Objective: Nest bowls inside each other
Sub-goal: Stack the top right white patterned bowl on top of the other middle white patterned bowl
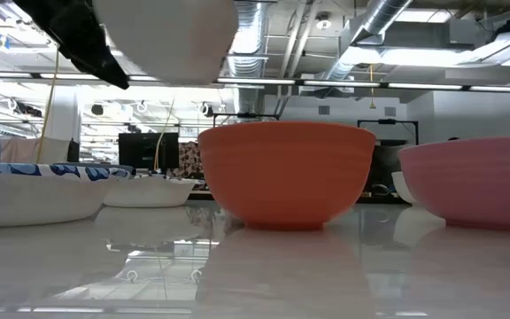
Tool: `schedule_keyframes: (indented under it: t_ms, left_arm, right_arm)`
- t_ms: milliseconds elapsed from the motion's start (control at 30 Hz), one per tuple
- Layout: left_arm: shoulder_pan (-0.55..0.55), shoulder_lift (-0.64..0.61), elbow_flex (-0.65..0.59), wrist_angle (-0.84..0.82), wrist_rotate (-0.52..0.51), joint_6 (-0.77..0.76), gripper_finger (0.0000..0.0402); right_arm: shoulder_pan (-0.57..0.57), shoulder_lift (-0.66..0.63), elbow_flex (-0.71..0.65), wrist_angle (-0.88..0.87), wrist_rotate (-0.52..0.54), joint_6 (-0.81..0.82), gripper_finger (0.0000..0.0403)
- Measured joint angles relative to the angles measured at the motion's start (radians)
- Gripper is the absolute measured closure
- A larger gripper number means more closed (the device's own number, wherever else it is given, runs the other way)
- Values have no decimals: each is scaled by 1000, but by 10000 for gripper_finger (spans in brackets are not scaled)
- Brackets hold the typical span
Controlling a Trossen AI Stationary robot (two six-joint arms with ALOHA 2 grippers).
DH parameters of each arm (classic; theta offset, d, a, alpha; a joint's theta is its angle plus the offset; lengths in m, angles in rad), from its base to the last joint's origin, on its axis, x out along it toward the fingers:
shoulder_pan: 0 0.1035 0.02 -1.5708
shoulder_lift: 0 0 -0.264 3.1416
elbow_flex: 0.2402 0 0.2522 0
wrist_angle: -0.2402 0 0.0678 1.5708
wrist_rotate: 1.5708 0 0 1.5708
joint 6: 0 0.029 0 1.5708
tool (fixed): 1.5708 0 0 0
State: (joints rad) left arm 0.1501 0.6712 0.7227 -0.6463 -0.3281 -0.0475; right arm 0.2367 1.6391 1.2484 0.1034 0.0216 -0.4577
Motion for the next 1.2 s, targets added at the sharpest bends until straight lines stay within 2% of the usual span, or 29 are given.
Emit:
schedule_keyframes:
  t_ms: [167, 300, 433, 600, 800, 1200]
  left_arm:
    - [0, 0, 0, 1, -122, 2, 169]
    - [0, 0, 0, 0, -125, 2, 169]
    - [0, 0, 0, 0, -125, 0, 169]
    - [0, 0, 0, 0, -124, -14, 169]
    - [0, 0, 0, -20, -123, -24, 169]
    - [0, 0, 0, -30, -123, -24, 169]
  right_arm:
    - [-6, 69, 0, 112, -96, -97, 399]
    - [-25, 139, 27, 174, -187, -153, 399]
    - [-43, 234, 115, 119, -237, -187, 399]
    - [-45, 353, 236, -3, -226, -315, 398]
    - [-33, 439, 351, -100, -125, -467, 398]
    - [-31, 444, 388, -237, -99, -529, 397]
